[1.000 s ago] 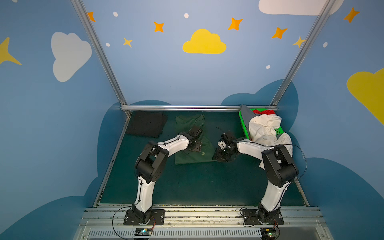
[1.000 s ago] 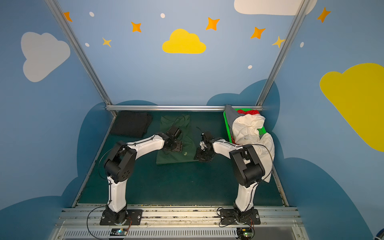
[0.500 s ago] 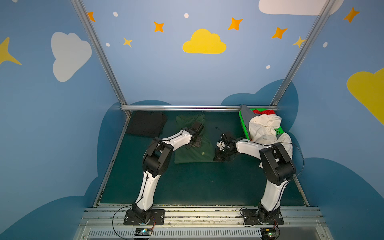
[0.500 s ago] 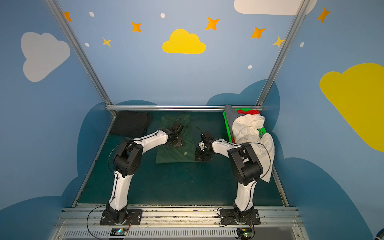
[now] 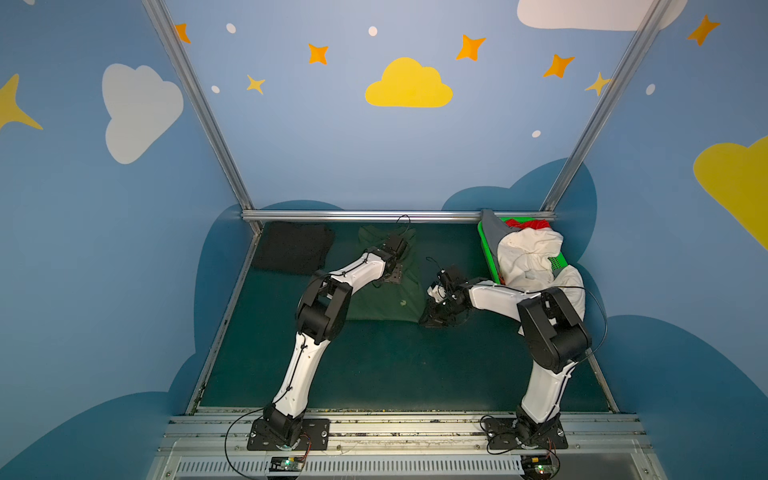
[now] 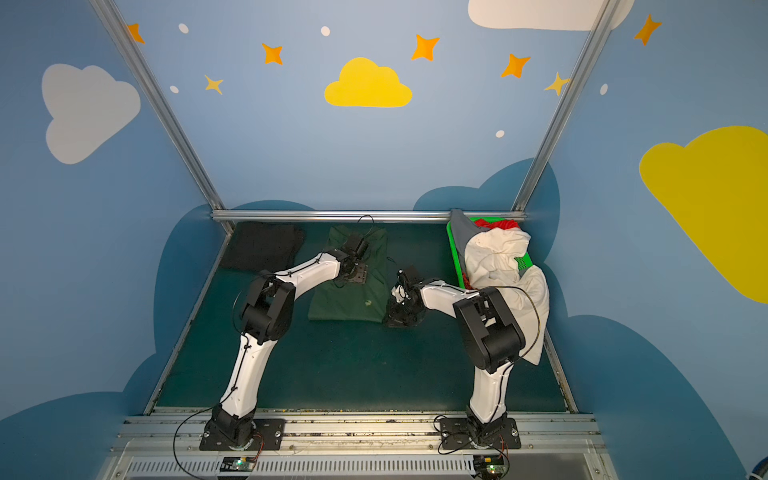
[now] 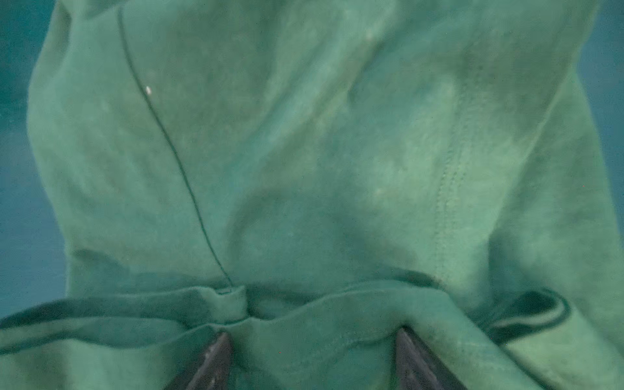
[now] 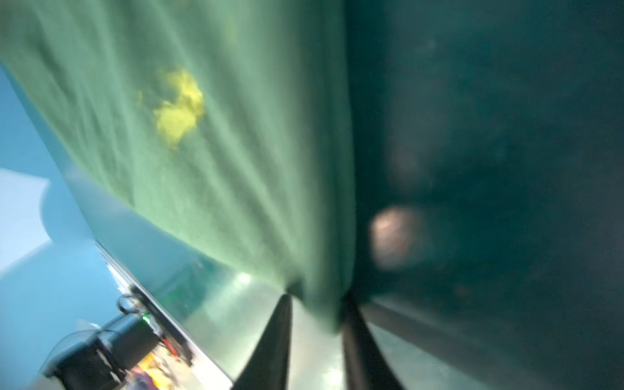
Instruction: Fold and stack the t-shirts
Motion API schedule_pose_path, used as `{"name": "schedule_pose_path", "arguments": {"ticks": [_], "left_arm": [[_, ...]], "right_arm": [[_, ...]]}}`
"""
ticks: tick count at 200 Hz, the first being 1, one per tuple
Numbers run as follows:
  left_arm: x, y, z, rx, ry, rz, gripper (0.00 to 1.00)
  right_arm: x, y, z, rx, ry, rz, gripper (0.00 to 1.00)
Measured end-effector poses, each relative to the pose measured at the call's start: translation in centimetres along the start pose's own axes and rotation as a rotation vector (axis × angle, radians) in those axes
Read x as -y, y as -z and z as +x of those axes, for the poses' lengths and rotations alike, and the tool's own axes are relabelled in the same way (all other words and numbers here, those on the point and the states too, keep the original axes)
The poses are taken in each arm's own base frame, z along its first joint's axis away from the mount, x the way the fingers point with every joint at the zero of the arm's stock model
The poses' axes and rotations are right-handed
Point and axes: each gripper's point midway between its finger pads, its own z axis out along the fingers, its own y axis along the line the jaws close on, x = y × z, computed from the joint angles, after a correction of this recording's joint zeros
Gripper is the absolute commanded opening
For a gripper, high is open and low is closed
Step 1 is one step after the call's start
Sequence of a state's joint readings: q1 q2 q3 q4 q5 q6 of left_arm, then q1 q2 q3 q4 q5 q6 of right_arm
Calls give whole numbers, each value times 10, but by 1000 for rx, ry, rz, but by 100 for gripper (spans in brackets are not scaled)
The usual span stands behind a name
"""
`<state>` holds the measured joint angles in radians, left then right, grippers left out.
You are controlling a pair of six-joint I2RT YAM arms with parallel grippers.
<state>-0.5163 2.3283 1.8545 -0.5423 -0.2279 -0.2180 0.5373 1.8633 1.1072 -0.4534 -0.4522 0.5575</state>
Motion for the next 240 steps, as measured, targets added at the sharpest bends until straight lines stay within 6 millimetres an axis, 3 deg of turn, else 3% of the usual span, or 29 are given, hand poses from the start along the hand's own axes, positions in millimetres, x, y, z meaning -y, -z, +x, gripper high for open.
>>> {"name": "schedule_pose_path", "arguments": {"ticks": [11,26,50,69,91,114,135,163,197,240], "left_arm": [[-3,2,1,3,8,-5,91],[-12,11,7,3,23,-21,100],[-30,42,8,34,47,-50,100],[-43,80,-11,118,84,-60,100],[-60,131,-38,237,140,-66,100],[-81,170,-41,305,210,-57,100],[-103,180,-17,294,277,-52,100],[-123,167,45,197,361,-46,100],[-119,144,113,42,436,4,100],[-111,123,158,-83,504,49,100]], "right_arm": [[-2,4,9,-15,9,14,55],[0,10,22,-39,12,54,58],[4,25,23,-40,12,123,58],[-4,43,4,8,37,153,58],[-24,63,-33,97,81,143,53],[-40,72,-71,155,120,140,49],[-44,67,-101,174,142,163,48],[-38,51,-126,161,166,218,47],[-33,29,-148,139,201,253,45],[-33,16,-161,125,214,253,42]]}}
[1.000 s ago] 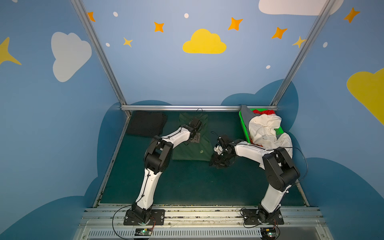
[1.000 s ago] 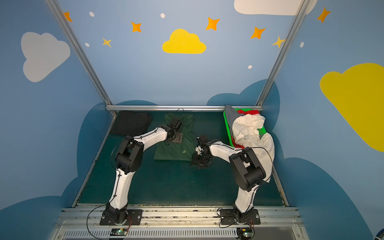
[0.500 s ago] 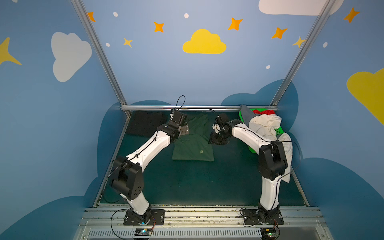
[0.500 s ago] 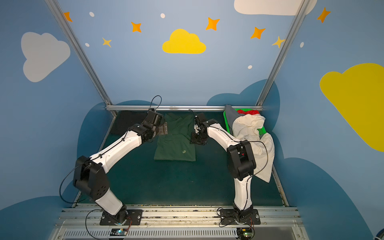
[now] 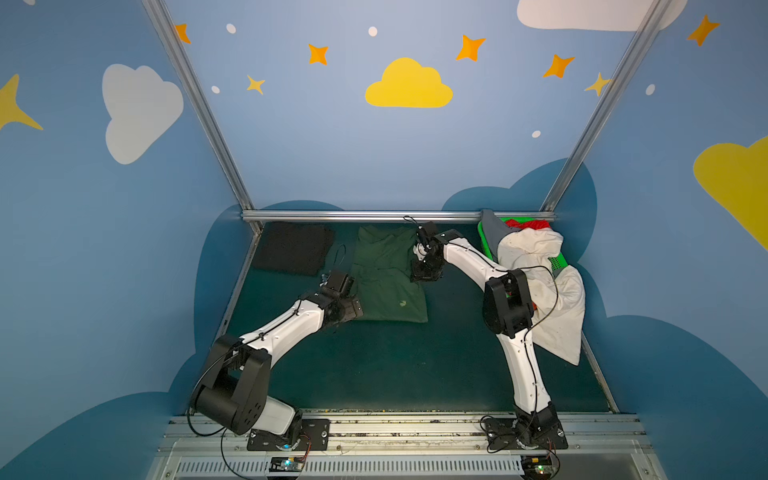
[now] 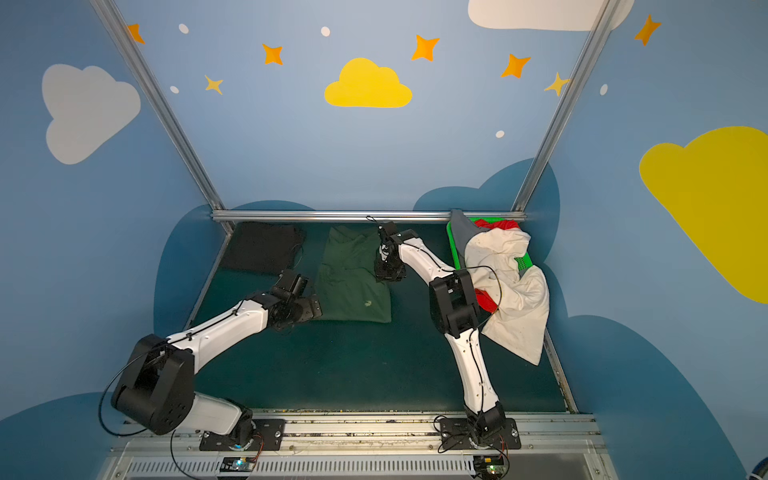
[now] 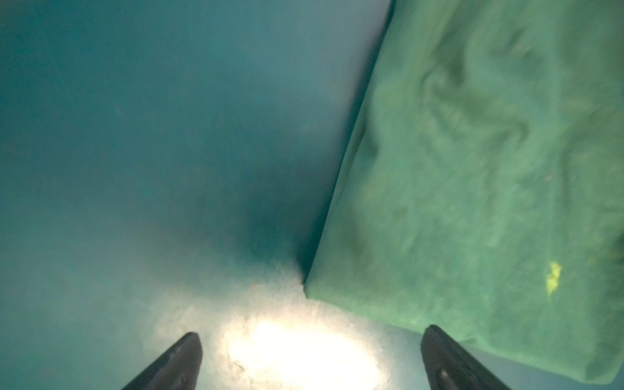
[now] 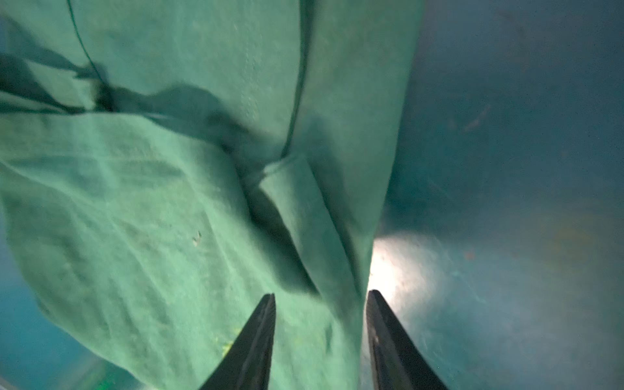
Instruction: Fold and stack the t-shirts
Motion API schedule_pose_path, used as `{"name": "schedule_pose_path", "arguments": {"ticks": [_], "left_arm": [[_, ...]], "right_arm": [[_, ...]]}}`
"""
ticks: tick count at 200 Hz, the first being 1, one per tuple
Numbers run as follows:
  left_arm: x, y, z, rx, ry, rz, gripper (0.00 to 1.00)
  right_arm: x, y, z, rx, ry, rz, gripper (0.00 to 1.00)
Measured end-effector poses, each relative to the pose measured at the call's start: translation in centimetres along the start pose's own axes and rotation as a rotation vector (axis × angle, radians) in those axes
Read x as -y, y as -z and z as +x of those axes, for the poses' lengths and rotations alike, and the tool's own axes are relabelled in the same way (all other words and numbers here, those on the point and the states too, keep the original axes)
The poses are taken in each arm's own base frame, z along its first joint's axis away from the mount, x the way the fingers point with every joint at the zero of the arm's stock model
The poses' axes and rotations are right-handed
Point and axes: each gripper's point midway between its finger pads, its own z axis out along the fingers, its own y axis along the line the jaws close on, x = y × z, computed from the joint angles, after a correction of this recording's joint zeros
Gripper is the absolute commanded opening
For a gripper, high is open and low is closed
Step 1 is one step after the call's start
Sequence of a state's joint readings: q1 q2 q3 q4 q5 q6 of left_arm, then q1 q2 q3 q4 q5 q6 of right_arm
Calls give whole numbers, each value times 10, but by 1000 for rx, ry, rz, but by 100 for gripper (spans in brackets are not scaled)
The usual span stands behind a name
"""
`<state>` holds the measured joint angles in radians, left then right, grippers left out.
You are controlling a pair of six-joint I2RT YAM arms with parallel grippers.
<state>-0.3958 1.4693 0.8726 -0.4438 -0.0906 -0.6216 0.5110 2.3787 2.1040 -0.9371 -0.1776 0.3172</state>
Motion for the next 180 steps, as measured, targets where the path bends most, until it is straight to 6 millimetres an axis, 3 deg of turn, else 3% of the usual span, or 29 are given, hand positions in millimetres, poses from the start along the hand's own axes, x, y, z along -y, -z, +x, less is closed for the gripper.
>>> {"name": "schedule_pose_path", "arguments": {"ticks": [38,54,84,150,168,180], "left_arm": [[-1,-28,15,-77,29,-4,98],[-2,-38,20,-101,35,-8,93],[5,-44,16,-96,39,11,66],[9,-54,5,-95,69,11,30],[12,-57,1,-99,80,21,20],[14,-59,0,-102,88,26,8]], "right_arm": [[2,-9,-1,-18,-15,-24,37],[5,-13,-1,-26,-31,-29,33],[7,-17,-5,-26,-78,-60,25],[7,-16,-17,6,-130,-118,22],[8,-19,-20,14,-142,-137,17],[8,-21,-19,12,-151,-142,12]]}}
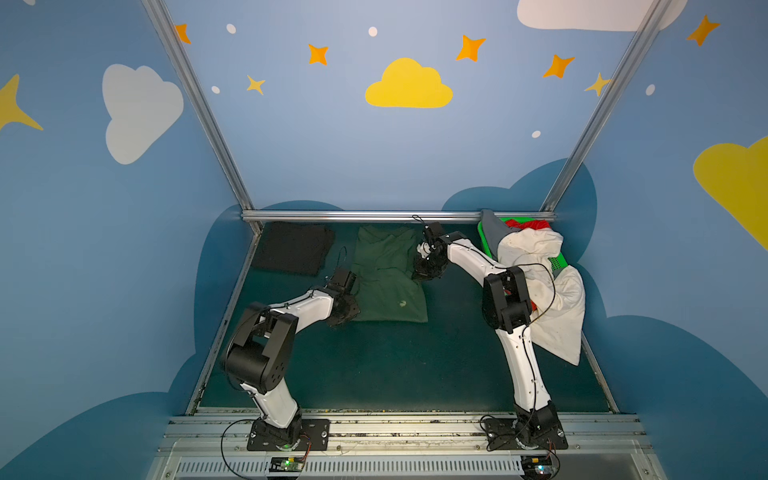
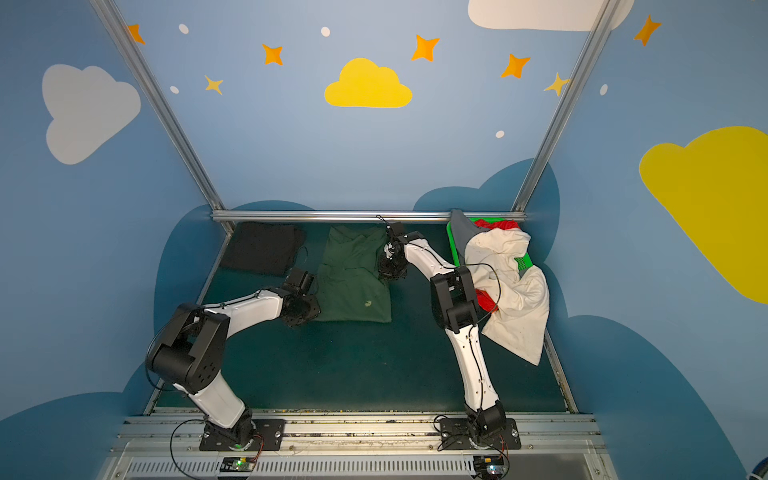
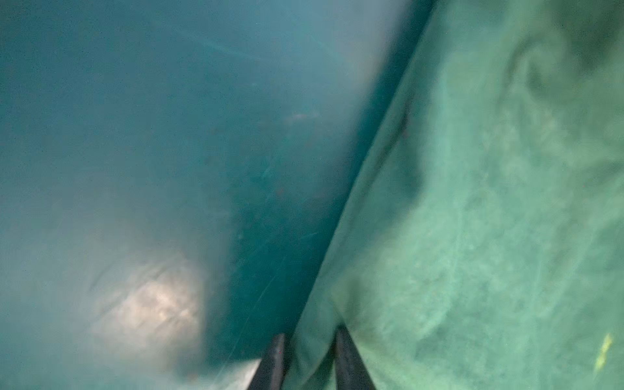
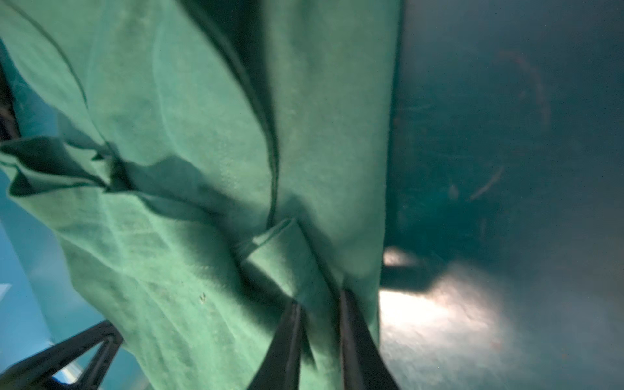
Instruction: Fold and stack the t-shirts
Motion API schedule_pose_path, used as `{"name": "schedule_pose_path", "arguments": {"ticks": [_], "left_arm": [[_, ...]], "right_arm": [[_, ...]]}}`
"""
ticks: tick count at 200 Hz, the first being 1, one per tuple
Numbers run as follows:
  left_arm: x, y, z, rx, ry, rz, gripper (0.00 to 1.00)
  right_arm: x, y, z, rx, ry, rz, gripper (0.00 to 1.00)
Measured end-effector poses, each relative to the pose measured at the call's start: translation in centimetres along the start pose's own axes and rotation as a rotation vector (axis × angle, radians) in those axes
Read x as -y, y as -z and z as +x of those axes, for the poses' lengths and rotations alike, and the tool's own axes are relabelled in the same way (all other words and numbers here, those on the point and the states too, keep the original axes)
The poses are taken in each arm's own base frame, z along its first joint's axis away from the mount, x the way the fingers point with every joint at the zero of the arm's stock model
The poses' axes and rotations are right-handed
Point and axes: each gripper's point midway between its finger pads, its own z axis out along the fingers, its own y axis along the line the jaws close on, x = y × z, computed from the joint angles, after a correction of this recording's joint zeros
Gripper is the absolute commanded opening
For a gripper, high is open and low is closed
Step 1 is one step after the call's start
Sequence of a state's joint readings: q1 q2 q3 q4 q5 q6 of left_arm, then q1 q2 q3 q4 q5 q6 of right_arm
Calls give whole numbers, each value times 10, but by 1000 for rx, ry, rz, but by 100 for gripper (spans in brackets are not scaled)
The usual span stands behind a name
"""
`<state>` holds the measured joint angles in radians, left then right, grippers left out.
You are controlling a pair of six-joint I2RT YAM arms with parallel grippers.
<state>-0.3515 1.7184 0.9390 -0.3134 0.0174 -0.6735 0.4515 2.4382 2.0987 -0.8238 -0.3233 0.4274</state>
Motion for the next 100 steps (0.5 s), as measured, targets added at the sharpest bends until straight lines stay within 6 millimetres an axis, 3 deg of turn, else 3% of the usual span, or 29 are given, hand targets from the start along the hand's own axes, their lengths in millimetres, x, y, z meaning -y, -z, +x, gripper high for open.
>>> {"name": "schedule_pose_path", "arguments": {"ticks": [6,31,100], "left_arm": [[1,-1,0,0,2,3,4],[5,-2,-1,-8,0,19,4],[4,-3,-1,-9,15,20,4]], "right_arm": [[0,0,0,0,-5,-2,10],[0,0,-3,7,-18,-14,0],[8,-3,-2,18,-33,12,0]]}}
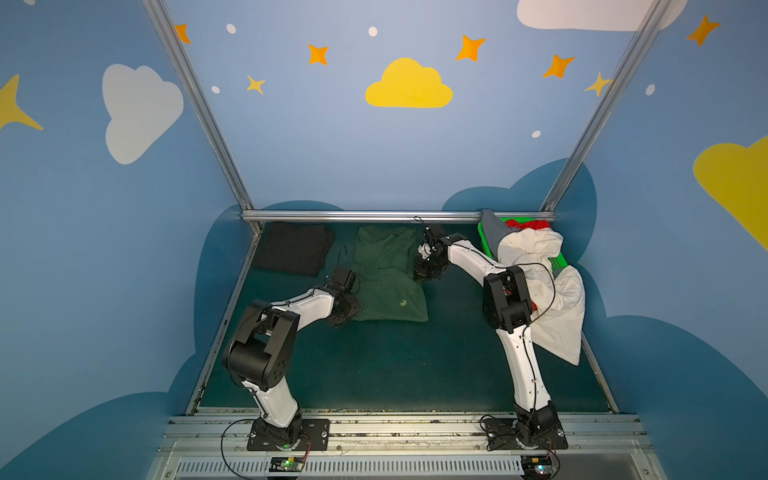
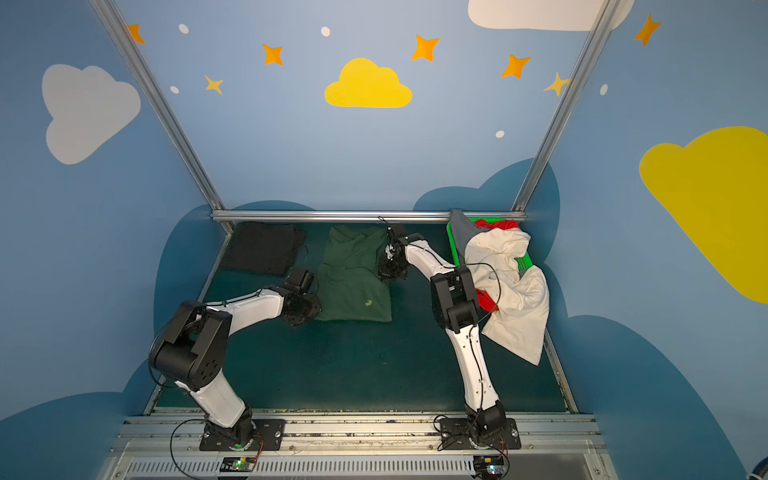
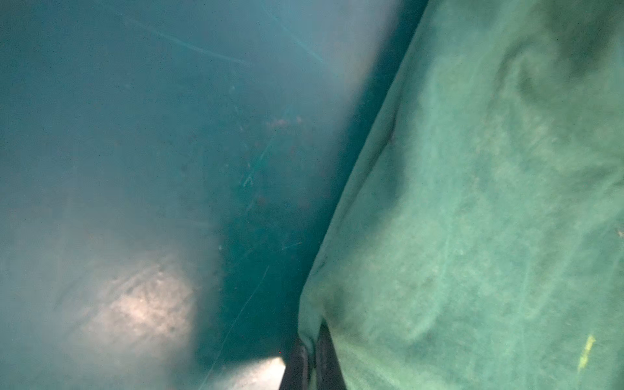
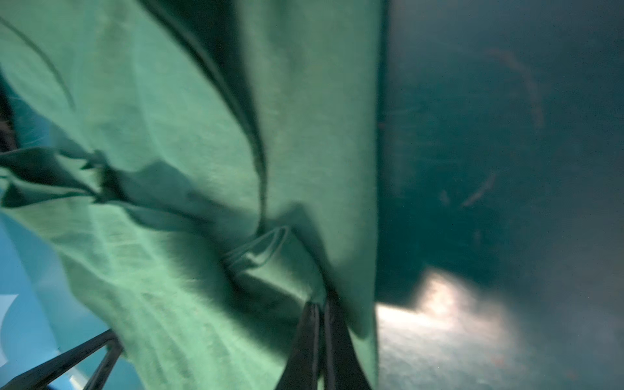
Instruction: Fold and stack the t-shirts
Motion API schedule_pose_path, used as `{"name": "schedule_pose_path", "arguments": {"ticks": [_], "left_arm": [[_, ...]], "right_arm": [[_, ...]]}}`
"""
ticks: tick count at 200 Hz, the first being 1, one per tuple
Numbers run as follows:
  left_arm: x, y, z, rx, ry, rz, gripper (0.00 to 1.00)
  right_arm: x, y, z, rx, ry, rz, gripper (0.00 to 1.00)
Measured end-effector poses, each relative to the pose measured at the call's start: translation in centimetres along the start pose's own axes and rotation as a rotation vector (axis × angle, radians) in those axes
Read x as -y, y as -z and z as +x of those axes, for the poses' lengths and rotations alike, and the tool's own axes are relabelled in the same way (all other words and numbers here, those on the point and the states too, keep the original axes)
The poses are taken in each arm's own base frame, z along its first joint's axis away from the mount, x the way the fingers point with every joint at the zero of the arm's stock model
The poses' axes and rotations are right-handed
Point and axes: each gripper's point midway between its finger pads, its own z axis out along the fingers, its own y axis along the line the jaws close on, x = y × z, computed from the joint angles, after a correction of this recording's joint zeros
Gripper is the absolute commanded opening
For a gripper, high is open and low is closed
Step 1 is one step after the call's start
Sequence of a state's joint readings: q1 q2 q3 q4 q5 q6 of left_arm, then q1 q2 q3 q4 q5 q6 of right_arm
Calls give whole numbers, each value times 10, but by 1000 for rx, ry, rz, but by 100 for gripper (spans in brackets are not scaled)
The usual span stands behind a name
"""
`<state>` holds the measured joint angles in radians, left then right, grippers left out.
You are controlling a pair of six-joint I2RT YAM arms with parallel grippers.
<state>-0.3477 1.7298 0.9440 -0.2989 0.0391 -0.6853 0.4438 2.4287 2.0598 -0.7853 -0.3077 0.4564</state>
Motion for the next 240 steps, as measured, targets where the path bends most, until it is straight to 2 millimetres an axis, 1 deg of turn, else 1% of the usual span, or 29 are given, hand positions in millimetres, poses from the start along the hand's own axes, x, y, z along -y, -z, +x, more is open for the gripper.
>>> {"name": "schedule_pose_path", "arguments": {"ticks": [23,45,63,104,131,159,169,172,177,182,186,201,205,213,223,240], "left_arm": [[-1,0,0,2,9,2,4],[-2,0,-1,6,21,6,4],[-2,0,-1,6,29,11,4],[-3,0,-1,8,38,12,4],[-3,0,-1,7,40,16,4],[-2,0,0,3,41,20,4],[-2,0,0,2,41,21,4],[-2,0,0,2,41,21,4],[-2,0,0,2,41,22,4],[-2,0,0,1,41,22,4],[-2,0,0,1,42,23,4],[-2,0,0,0,43,24,4],[-2,0,0,0,43,25,4],[-2,0,0,-1,45,25,4],[-2,0,0,-1,47,26,4],[-2,0,1,1,49,30,4]], "right_arm": [[6,5,3,23,-10,23,0],[12,17,7,51,-19,49,0],[13,25,5,85,-26,58,0],[19,26,0,119,-47,64,0],[19,29,-8,141,-50,56,0],[12,36,-23,173,-41,27,0],[9,38,-27,181,-38,13,8],[8,38,-27,181,-38,10,11],[7,38,-28,184,-37,6,18],[7,39,-29,186,-36,3,30],[7,39,-29,186,-39,0,37],[8,39,-30,185,-38,-2,52],[8,39,-30,186,-35,-2,59],[10,39,-30,185,-36,-2,70],[12,40,-28,185,-42,-2,77],[20,42,-13,166,-53,9,79]]}}
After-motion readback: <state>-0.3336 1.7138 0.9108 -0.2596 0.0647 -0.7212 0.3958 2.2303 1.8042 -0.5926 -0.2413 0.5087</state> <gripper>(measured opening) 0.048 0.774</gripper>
